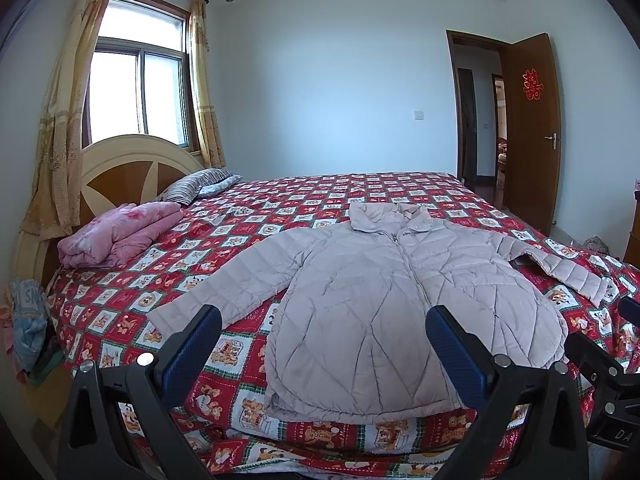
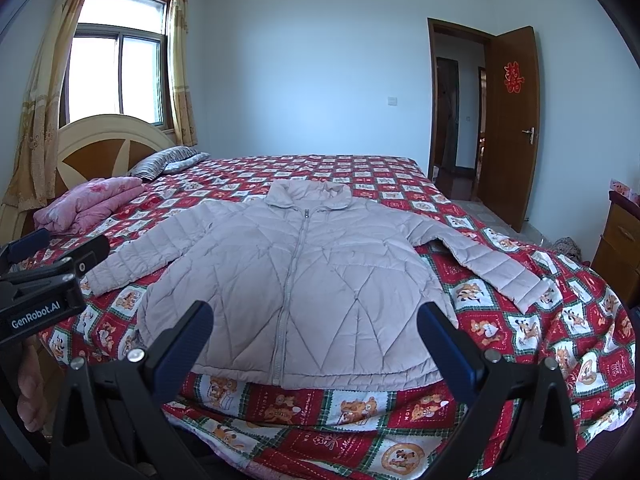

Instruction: Fold large clothes

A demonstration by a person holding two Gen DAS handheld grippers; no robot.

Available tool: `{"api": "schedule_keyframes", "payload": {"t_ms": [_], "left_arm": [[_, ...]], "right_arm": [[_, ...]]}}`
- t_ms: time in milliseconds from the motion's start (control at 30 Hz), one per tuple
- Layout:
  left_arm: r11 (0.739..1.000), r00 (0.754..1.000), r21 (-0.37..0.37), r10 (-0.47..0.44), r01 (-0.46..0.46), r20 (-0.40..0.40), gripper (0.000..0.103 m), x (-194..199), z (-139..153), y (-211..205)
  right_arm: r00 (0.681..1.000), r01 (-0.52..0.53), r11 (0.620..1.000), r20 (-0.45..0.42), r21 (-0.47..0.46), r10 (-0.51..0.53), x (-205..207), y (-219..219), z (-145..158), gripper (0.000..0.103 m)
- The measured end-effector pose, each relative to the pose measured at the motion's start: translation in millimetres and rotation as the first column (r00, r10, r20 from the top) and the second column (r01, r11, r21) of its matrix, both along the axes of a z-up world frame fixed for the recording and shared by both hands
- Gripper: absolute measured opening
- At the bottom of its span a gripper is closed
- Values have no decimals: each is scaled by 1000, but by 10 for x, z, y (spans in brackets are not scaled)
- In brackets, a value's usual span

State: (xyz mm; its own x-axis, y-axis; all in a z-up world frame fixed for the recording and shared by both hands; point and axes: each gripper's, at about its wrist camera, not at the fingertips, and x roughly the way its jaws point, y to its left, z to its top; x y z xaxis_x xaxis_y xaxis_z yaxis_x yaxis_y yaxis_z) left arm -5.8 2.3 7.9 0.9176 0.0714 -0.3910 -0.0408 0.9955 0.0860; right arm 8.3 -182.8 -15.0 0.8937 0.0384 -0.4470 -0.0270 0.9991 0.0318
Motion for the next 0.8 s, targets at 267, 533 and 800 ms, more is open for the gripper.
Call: {"api": "schedule_keyframes", "payload": {"t_ms": [267, 533, 800], "left_arm": [[1000, 1000, 2, 1, -1, 0, 102, 1, -3, -2], [1000, 1000, 2, 1, -1, -1, 102, 0, -8, -11], [1000, 1000, 3, 1, -1, -3, 102, 1, -16, -20]], "right_arm": [[1000, 2, 1000, -2, 1, -2, -1, 3, -12, 103], [1000, 1, 1000, -4, 2, -1, -1, -2, -21, 103], [1000, 1, 1000, -11, 8, -1, 1, -25, -61, 103]]}}
